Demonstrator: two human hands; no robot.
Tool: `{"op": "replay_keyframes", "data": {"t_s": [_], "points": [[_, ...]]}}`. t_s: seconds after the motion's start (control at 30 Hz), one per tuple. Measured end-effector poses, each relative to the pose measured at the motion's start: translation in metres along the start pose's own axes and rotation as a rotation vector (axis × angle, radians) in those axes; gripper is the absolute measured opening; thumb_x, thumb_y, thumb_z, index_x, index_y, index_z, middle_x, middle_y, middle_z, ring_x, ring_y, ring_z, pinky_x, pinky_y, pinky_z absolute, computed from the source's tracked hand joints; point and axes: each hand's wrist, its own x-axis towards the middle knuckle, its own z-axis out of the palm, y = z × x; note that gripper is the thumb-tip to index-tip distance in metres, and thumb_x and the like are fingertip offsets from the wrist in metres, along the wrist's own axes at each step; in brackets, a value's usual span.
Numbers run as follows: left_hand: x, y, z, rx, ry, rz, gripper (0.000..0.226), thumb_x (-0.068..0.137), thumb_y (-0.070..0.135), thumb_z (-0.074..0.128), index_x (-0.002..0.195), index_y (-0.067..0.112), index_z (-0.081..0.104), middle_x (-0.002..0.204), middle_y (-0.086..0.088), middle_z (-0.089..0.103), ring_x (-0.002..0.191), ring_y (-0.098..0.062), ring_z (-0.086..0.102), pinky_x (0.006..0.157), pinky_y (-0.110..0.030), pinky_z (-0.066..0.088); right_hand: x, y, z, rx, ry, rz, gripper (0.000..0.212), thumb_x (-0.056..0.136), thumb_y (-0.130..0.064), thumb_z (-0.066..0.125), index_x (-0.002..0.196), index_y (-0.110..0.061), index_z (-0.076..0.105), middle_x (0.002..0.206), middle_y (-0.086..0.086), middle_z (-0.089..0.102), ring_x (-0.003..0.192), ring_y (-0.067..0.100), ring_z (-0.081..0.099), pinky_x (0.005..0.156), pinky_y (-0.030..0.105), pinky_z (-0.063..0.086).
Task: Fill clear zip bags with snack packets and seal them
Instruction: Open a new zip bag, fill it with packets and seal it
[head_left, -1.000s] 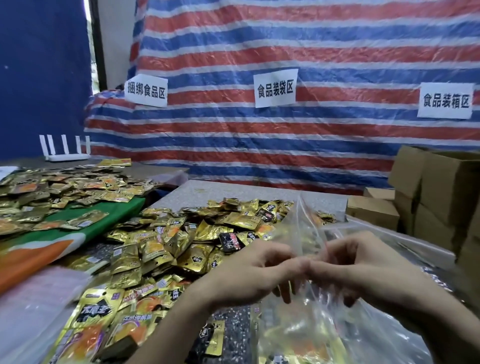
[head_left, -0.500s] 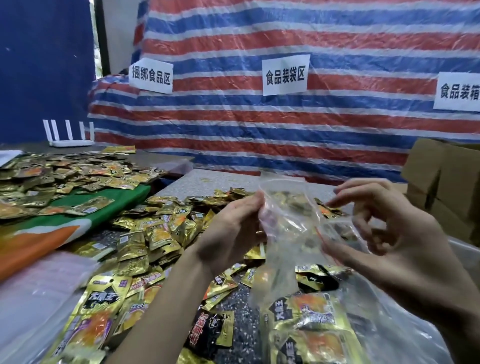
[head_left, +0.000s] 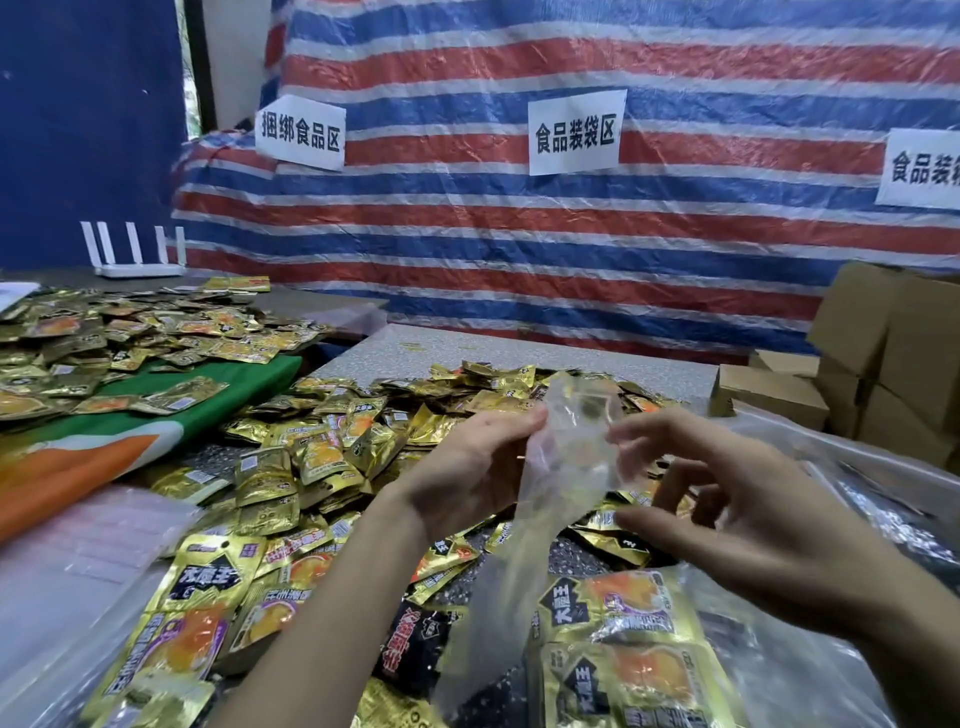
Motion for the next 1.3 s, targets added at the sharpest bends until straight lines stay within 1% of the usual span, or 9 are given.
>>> {"op": "replay_keyframes", "data": {"t_s": [0.1,0.2,0.3,0.4,0.57,0.83,0.93,1.07,1.3], "points": [[0.010,-0.009,-0.003,-0.048,-0.035,-0.018,0.042,0.091,0.043,0.056,0.088,0.004,0.072,0.078,-0.008,0.066,0.065,-0.016,0.064,0.059,-0.026,0.056,0.003,0.003,0.001,-0.094,0.006,-0.038,0.015,0.086,-0.010,0.072,0.080,-0.023,0.070,0.078,-0.012,0.065,0.067,0.013,0.060,0.056,0.014,0.043],[0.025,-0.025,-0.015,0.231,0.197,0.073,0.044,0.095,0.043,0.053,0.060,0.018,0.060,0.059,-0.003,0.060,0.053,-0.017,0.056,0.053,-0.025,0.047,0.001,0.004,-0.005,-0.063,-0.022,-0.044,0.014,0.088,-0.002,0.068,0.079,-0.013,0.070,0.076,0.004,0.066,0.067,0.021,0.061,0.057,0.032,0.050],[0.036,-0.062,-0.047,1.250,0.513,0.078,0.010,0.097,0.026,0.056,0.096,0.020,0.064,0.092,0.005,0.066,0.083,-0.014,0.060,0.074,-0.028,0.049,0.000,0.004,-0.008,0.038,-0.010,-0.038,0.018,0.088,0.005,0.064,0.080,-0.011,0.069,0.068,-0.001,0.062,0.055,0.016,0.057,0.050,0.025,0.048],[0.035,-0.100,-0.075,1.609,0.431,-0.100,0.046,0.092,0.016,0.055,0.137,0.023,0.046,0.138,0.006,0.050,0.127,-0.015,0.047,0.113,-0.038,0.032,0.001,0.003,-0.006,0.079,-0.043,0.011,0.020,0.088,0.007,0.061,0.080,-0.011,0.068,0.072,0.013,0.058,0.056,0.029,0.056,0.050,0.048,0.050],[0.037,-0.113,-0.085,1.656,0.551,0.014,0.055,0.091,0.018,0.059,0.142,0.027,0.043,0.142,0.010,0.049,0.129,-0.012,0.046,0.114,-0.035,0.028,0.001,0.002,-0.002,-0.041,-0.095,0.048,0.015,0.087,-0.015,0.061,0.077,-0.021,0.070,0.073,0.006,0.062,0.066,0.020,0.058,0.064,0.047,0.049],[0.033,-0.094,-0.082,1.653,0.636,0.055,0.035,0.099,0.021,0.054,0.131,0.034,0.059,0.119,0.013,0.067,0.115,-0.012,0.054,0.105,-0.038,0.030,0.001,-0.003,-0.001,-0.078,-0.101,0.029,0.013,0.085,-0.004,0.068,0.083,-0.016,0.072,0.079,-0.002,0.067,0.080,0.017,0.060,0.064,0.018,0.045],[0.029,-0.072,-0.078,1.493,0.642,0.063,0.024,0.101,0.029,0.051,0.122,0.033,0.063,0.089,0.014,0.067,0.089,-0.008,0.061,0.096,-0.034,0.042,0.000,-0.002,-0.001,-0.082,-0.072,0.007,0.014,0.083,-0.003,0.067,0.075,-0.014,0.066,0.073,0.000,0.064,0.075,0.016,0.058,0.065,0.022,0.045],[0.025,-0.031,-0.070,1.221,0.687,0.101,0.017,0.103,0.030,0.050,0.109,0.023,0.065,0.082,0.007,0.065,0.060,-0.001,0.059,0.046,-0.015,0.042,-0.001,-0.006,0.000,-0.066,-0.028,-0.028,0.011,0.084,-0.012,0.072,0.080,-0.023,0.072,0.077,-0.011,0.067,0.080,0.014,0.060,0.069,0.024,0.046],[-0.010,0.039,-0.046,0.558,0.586,0.197,0.013,0.099,0.019,0.057,0.102,0.013,0.068,0.077,0.000,0.075,0.069,-0.009,0.072,0.050,-0.018,0.052,0.001,-0.005,0.005,-0.085,-0.034,-0.025,0.013,0.081,-0.015,0.077,0.075,-0.024,0.072,0.077,-0.014,0.065,0.081,0.012,0.059,0.067,0.021,0.045]]}}
